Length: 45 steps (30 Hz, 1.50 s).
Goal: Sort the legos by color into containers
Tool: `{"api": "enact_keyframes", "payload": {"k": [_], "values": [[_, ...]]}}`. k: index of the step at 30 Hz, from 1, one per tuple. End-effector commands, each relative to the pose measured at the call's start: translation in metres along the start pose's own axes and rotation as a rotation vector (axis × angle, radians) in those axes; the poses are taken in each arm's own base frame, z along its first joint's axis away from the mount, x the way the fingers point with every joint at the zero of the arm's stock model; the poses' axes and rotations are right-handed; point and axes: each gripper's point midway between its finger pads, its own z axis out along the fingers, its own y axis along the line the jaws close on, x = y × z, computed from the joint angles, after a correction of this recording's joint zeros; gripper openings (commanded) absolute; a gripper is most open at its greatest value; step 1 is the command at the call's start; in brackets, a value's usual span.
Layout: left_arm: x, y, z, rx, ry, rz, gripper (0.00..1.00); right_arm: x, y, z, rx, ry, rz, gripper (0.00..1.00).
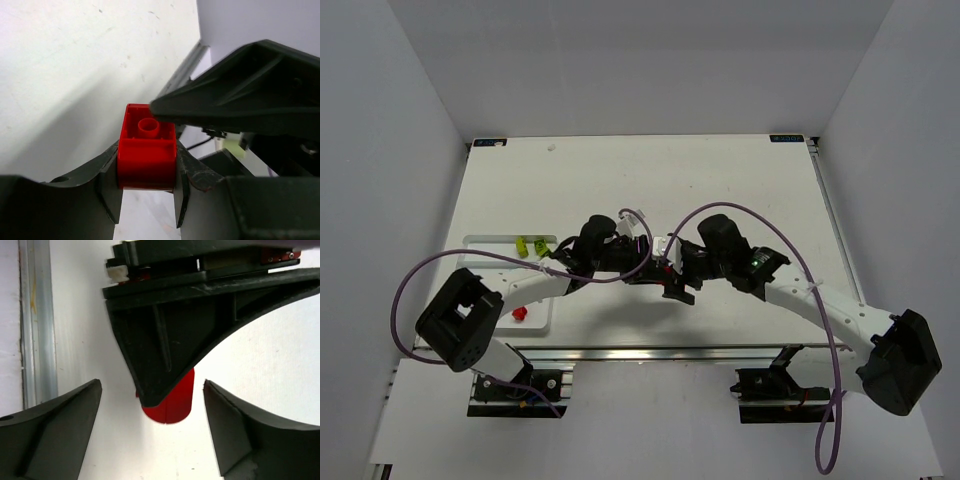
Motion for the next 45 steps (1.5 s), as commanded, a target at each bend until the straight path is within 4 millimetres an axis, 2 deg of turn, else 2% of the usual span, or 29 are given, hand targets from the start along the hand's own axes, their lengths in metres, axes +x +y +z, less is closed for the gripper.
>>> {"api": "enact_keyframes", "payload": {"k": [1, 2, 3, 6, 8, 9, 10, 15, 19, 24, 28, 34, 39, 45], "values": [[-0.015, -0.005, -0.011, -0.071, -0.057, 0.1, 0.16, -0.018, -0.005, -0.009, 0.031, -0.048, -0.018, 0.89], [-0.023, -0.012, -0.017, -0.085, -0.086, 0.134, 0.09, -0.02, -0.006, -0.011, 0.033, -0.045, -0.017, 0.89], [-0.022, -0.001, -0.022, -0.15, -0.083, 0.17, 0.09, -0.014, -0.004, -0.013, 0.017, -0.016, 0.006, 0.89], [-0.026, -0.001, -0.036, -0.164, -0.091, 0.26, 0.05, -0.008, 0.01, -0.016, -0.072, -0.006, 0.057, 0.89], [-0.023, -0.001, -0.041, -0.168, -0.083, 0.31, 0.03, -0.006, 0.019, -0.018, -0.14, -0.015, 0.074, 0.89], [-0.021, -0.001, -0.045, -0.164, -0.081, 0.365, 0.03, -0.011, 0.023, -0.02, -0.176, -0.03, 0.072, 0.89], [-0.016, -0.005, -0.047, -0.138, -0.063, 0.394, 0.03, -0.011, 0.035, -0.023, -0.255, -0.042, 0.104, 0.89], [0.003, -0.011, -0.058, -0.07, -0.022, 0.579, 0.06, -0.025, 0.048, -0.034, -0.413, -0.1, 0.095, 0.89], [0.015, -0.027, -0.073, 0.018, -0.024, 0.73, 0.07, -0.035, 0.045, -0.035, -0.453, -0.111, 0.106, 0.89], [0.028, -0.042, -0.084, 0.113, -0.019, 0.892, 0.08, -0.049, 0.032, -0.029, -0.436, -0.13, 0.136, 0.89], [0.031, -0.044, -0.086, 0.139, -0.019, 0.935, 0.08, -0.058, 0.031, -0.019, -0.465, -0.146, 0.201, 0.88], [0.039, -0.038, -0.078, 0.157, 0.014, 0.952, 0.08, -0.074, 0.024, -0.007, -0.467, -0.154, 0.235, 0.84], [0.035, -0.033, -0.077, 0.125, 0.002, 0.964, 0.08, -0.084, 0.027, -0.005, -0.513, -0.167, 0.256, 0.74], [0.034, -0.037, -0.078, 0.126, -0.013, 0.978, 0.08, -0.077, 0.03, 0.0, -0.533, -0.154, 0.281, 0.61]]}}
